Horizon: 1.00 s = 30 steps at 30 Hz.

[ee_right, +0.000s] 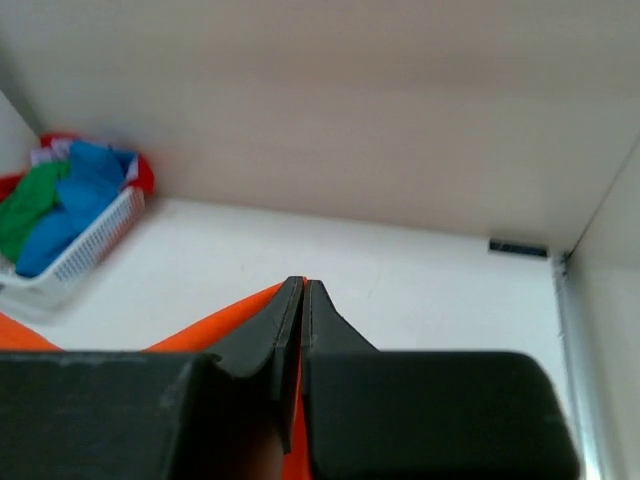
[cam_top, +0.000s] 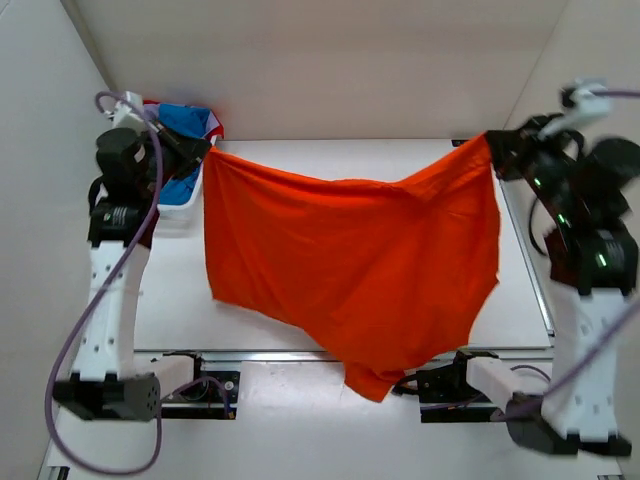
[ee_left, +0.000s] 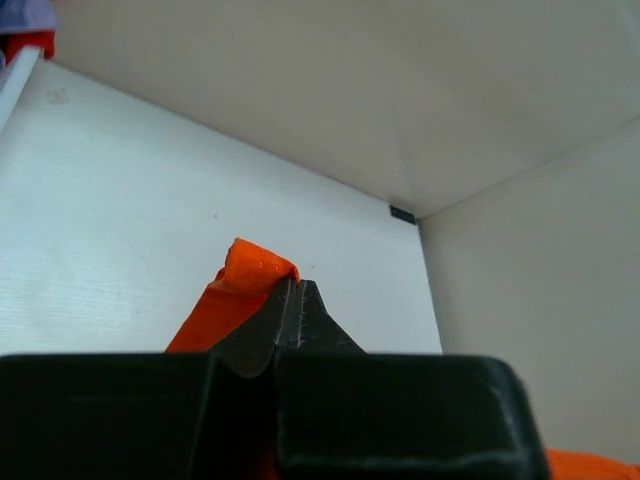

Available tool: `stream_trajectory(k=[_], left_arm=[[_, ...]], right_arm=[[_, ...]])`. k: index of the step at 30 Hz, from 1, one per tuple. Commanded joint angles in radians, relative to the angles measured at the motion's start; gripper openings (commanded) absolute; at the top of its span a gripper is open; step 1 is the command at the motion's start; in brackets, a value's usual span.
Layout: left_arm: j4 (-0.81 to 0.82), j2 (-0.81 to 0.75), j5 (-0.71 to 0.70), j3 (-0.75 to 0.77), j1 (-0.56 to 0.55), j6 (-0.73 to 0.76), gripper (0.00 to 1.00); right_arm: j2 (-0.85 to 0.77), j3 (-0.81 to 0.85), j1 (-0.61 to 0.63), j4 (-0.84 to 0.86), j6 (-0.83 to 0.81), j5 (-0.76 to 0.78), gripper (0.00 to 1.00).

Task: Fold and stack the t-shirts
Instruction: Flatten out the tshirt

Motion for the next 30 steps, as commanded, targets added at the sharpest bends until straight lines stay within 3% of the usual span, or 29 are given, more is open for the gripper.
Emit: stream_trajectory(k=[1,6,10,12,16,20,26,30], left_arm=[[0.037,0.127,0.023,-0.029,0.01,0.003,0.0],[0.106,0.325,0.024,0.046,0.01,-0.014,0.0],[-0.021,0.46,0.021,0.319,0.011,0.012,0.0],[-0.093,0.495,0.02,0.501,0.013,0.03,0.0],[-0.112,0.459,0.047,0.607,0.073,0.015,0.0],[-0.083,0.332,0.055,0.478,0.065,0.01,0.0],[0.052,0.074,0.11,-0.097,0.04,-0.026,0.0],[0.075,-0.044,0.107,-0.379,0.031,-0.028,0.0]], right_arm=[[0.154,-0.061,-0.029,0.09,0.016,-0.103,0.0],[0.361,-0.006,-0.045,0.142,0.007,-0.12,0.0],[0.519,0.335,-0.064,0.011,0.019,-0.123,0.0],[0.519,0.45,-0.059,-0.023,0.005,-0.103,0.0],[0.429,0.439,-0.139,0.04,0.062,-0.185,0.0],[0.348,0.256,-0.164,0.054,0.061,-0.199,0.0],[0.207,-0.097,-0.141,0.061,0.025,-0.201,0.0],[0.057,-0.393,-0.121,0.034,0.002,-0.143,0.0]])
